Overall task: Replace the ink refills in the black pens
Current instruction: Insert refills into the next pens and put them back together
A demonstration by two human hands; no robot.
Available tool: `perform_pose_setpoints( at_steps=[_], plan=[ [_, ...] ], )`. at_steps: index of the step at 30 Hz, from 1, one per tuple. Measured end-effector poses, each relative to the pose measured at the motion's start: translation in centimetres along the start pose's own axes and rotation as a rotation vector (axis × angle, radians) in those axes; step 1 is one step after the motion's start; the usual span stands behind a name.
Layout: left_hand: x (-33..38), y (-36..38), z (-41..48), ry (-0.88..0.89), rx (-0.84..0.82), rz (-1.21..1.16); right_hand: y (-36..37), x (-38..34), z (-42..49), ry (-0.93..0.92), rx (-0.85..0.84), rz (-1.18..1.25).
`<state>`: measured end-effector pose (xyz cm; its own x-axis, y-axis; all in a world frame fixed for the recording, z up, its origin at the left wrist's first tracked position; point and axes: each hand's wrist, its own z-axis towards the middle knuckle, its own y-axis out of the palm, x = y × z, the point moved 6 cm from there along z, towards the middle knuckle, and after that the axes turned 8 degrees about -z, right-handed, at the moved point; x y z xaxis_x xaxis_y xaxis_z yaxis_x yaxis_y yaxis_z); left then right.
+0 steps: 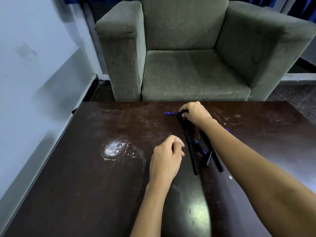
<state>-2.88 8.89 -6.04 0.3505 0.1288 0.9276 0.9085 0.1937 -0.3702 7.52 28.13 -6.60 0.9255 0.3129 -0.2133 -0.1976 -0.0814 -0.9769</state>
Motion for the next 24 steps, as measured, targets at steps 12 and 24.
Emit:
perform_pose_setpoints(
  at_steps=[12,24],
  plan=[
    [-0.09,0.25,0.07,-0.003,-0.002,0.004,-0.18,-0.10,0.05,-0.042,0.048,-0.055],
    [-0.21,0.29,0.21,0.002,-0.005,-0.009,-0.33,-0.15,-0.01,-0.049,0.046,-0.049]
  ],
)
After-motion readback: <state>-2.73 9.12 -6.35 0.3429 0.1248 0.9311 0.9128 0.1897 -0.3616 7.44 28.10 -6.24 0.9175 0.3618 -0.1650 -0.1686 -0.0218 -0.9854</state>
